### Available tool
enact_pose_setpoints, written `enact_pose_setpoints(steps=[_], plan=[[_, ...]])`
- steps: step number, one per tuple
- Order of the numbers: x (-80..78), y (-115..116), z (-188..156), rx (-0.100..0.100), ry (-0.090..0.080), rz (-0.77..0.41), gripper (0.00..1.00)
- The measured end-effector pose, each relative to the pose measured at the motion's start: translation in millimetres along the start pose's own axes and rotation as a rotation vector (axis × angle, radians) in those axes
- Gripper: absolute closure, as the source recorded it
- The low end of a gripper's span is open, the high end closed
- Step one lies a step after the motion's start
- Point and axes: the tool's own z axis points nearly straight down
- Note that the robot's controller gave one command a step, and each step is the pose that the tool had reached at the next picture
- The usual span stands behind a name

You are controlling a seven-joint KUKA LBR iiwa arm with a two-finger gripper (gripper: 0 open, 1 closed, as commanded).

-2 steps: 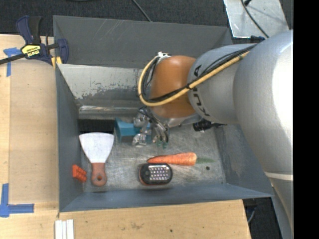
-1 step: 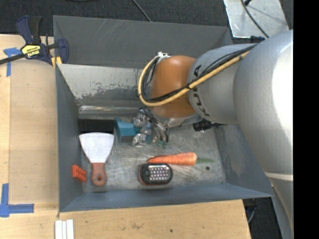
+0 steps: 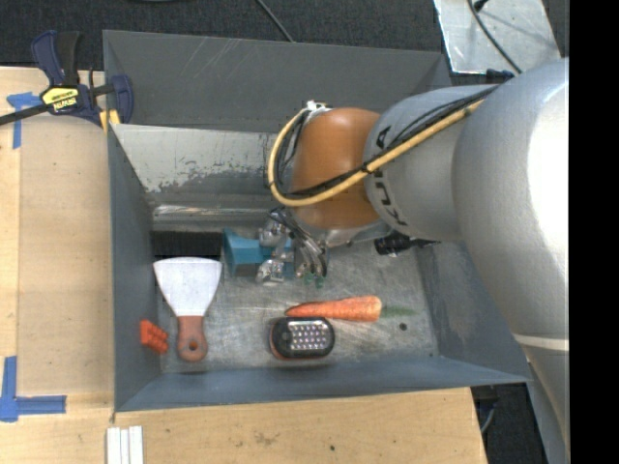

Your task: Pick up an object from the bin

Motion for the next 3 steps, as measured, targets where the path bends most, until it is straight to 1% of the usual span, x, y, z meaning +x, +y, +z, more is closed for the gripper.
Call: enact_pose_setpoints(steps=[1, 2, 3], plan=[[5.3, 0, 6, 0.003, 0.016, -0.003, 0.00], [5.1, 1, 6, 0.002, 0.014, -0.003, 0.00], [-7.4, -6, 15, 0.000, 0.034, -0.099, 1.00]])
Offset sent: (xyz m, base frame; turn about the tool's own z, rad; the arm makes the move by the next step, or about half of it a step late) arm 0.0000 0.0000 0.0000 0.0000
